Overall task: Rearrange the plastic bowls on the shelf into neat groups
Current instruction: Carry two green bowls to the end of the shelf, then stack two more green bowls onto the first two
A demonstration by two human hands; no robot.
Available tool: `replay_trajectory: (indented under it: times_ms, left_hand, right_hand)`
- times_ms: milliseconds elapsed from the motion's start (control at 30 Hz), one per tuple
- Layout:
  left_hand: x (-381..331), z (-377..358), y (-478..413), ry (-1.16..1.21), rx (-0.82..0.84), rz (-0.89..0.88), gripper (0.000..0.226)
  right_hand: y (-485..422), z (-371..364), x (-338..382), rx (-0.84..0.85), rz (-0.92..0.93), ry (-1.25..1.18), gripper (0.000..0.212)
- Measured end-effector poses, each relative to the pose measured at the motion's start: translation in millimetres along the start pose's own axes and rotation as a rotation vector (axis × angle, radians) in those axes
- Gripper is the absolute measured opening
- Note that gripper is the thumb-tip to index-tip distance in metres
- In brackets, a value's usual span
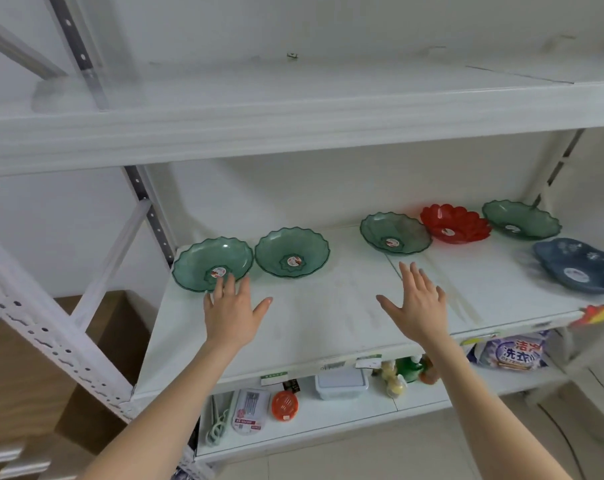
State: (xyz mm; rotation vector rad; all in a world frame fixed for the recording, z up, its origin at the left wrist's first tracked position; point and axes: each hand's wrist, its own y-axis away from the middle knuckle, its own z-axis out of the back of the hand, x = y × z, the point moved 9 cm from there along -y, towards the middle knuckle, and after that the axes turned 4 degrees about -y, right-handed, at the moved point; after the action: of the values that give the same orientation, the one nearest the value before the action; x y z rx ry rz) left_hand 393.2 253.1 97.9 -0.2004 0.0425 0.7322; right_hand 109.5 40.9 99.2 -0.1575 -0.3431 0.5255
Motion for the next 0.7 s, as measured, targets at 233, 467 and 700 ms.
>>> replay_trajectory:
  times_ms: [233,467,700]
  left_hand:
    - [-113.3,4.5,0.2,-0.007,-0.040,-0.015,0.075]
    - [-234.8,-4.9,5.7,0.045,-0.042,0.041,0.072]
    - [-328.0,-14.2,5.7,0.038,-0.004,0.005,0.070]
  right_hand:
    - [-21.5,30.1,-85.5,0.005,0.049,0.028,0.087]
    - [-48.6,61.1,-175.4,0.040,0.146,0.067,0.087]
    - [-64.9,91.7,-258.9,0.022,0.149,0.125,0.082]
